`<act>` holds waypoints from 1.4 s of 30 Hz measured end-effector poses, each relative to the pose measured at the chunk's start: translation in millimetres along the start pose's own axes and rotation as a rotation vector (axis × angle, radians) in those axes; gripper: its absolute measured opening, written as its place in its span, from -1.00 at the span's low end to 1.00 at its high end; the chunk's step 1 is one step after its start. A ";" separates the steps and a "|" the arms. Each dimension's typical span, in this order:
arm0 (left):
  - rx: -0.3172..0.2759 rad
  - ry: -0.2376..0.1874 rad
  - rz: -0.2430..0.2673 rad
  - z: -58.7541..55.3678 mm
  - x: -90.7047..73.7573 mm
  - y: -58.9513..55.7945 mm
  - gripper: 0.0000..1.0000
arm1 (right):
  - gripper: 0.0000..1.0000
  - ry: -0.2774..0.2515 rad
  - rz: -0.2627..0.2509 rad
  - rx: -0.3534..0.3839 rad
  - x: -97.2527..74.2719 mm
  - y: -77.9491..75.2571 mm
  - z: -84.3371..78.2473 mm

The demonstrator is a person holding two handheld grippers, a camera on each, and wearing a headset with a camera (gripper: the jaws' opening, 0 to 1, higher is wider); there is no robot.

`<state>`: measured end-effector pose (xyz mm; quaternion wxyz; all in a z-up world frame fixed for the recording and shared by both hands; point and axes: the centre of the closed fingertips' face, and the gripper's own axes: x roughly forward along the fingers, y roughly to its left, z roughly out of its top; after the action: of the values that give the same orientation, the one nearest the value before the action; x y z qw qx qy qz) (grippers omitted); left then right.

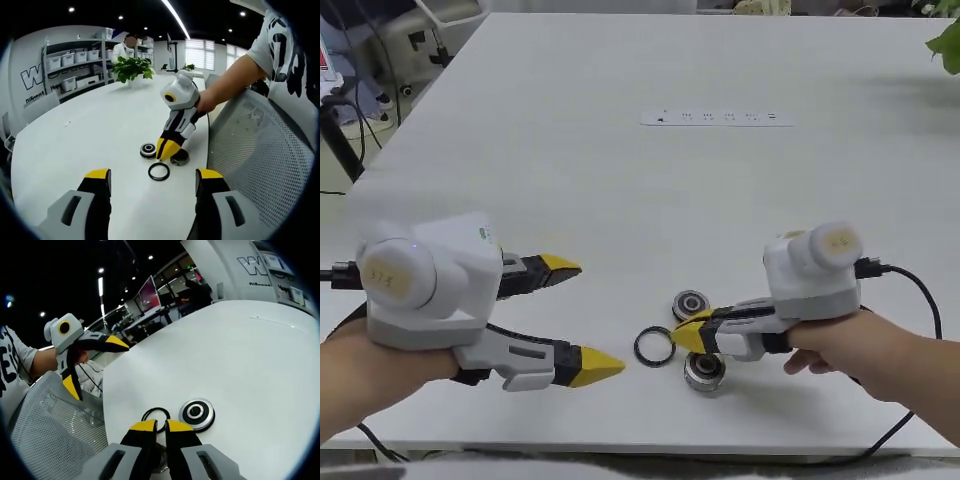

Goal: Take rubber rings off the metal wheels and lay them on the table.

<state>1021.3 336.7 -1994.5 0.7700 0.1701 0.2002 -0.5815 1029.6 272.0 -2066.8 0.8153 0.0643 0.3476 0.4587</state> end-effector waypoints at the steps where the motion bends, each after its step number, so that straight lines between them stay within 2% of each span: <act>1: 0.000 0.001 0.001 -0.2 -0.2 0.2 0.32 | -0.93 -0.004 0.001 0.000 -1.0 0.0 0.8; 5: -0.001 0.001 0.002 0.3 -0.6 0.9 0.32 | -0.91 -0.023 0.004 0.001 -4.8 -0.2 5.9; 11: 0.003 0.002 0.002 1.8 0.1 2.4 0.32 | -0.88 -0.086 0.000 0.022 -12.2 -1.9 22.3; 21: 0.015 0.003 0.002 7.8 3.8 7.7 0.29 | -0.83 -0.169 -0.047 0.033 -31.1 -18.6 42.0; 31: 0.022 -0.013 0.005 21.1 13.7 17.6 0.27 | -0.72 -0.193 -0.098 -0.041 -44.3 -29.6 49.9; 42: 0.011 -0.009 -0.006 25.9 32.3 25.9 0.25 | -0.66 -0.166 -0.135 -0.088 -48.4 -36.7 42.2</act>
<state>1056.9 304.0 -1987.8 0.7680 0.1711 0.1943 -0.5857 1065.4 221.8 -2026.1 0.8724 0.0425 0.2620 0.4105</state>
